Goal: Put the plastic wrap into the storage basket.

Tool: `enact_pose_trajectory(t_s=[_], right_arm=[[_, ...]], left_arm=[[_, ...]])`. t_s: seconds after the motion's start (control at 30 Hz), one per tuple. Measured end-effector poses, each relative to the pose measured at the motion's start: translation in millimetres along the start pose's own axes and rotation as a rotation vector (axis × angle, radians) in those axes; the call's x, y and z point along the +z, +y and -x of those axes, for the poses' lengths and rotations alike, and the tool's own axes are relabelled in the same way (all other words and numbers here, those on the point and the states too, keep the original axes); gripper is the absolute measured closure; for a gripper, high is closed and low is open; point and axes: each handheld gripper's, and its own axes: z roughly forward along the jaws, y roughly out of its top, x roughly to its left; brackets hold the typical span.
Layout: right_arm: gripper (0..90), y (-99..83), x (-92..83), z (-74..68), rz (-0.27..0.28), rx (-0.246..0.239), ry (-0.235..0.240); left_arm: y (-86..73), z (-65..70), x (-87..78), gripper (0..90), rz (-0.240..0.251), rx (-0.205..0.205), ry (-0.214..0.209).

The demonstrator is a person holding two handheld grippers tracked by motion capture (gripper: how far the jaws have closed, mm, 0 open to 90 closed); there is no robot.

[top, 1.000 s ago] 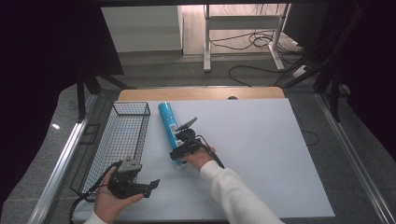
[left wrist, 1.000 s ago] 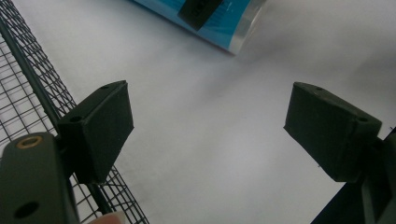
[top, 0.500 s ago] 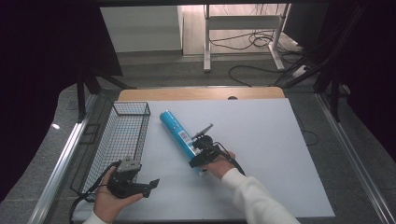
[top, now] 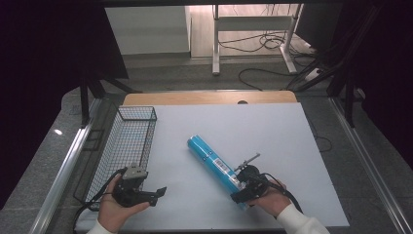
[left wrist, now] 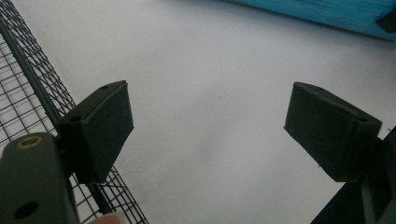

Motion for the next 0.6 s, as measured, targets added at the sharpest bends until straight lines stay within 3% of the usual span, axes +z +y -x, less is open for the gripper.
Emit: enact_pose_trajectory(t_s=[0.1, 0.17, 0.2, 0.3, 0.4, 0.43, 0.6], right_arm=[[31.0, 0.8, 0.0, 1.1, -0.003, -0.014, 0.003], [22.7, 12.0, -4.6, -0.3, 0.044, -0.042, -0.02], [22.7, 12.0, -4.6, -0.3, 0.044, -0.042, -0.02], [18.7, 40.5, -9.3, -1.5, 0.06, -0.061, -0.006], [17.9, 57.3, -4.3, -1.8, 0.039, -0.057, 0.009], [17.5, 73.8, 5.7, -1.5, 0.013, -0.05, 0.01], [16.8, 91.8, 28.9, 0.2, -0.057, -0.044, -0.004]], left_arm=[[0.3, 0.0, 0.4, 15.4, -0.002, -0.001, -0.002], [0.3, 0.0, 0.8, 15.4, -0.003, -0.001, -0.001], [0.3, 0.2, 1.1, 15.4, -0.003, -0.003, -0.001], [0.2, 0.3, 1.8, 15.4, -0.004, -0.002, -0.001], [0.0, 0.2, 1.5, 15.4, -0.007, 0.002, 0.001], [-0.1, 0.1, 1.5, 15.4, -0.006, 0.002, 0.002], [-0.5, 0.4, 2.0, 15.4, -0.01, 0.009, 0.004]])
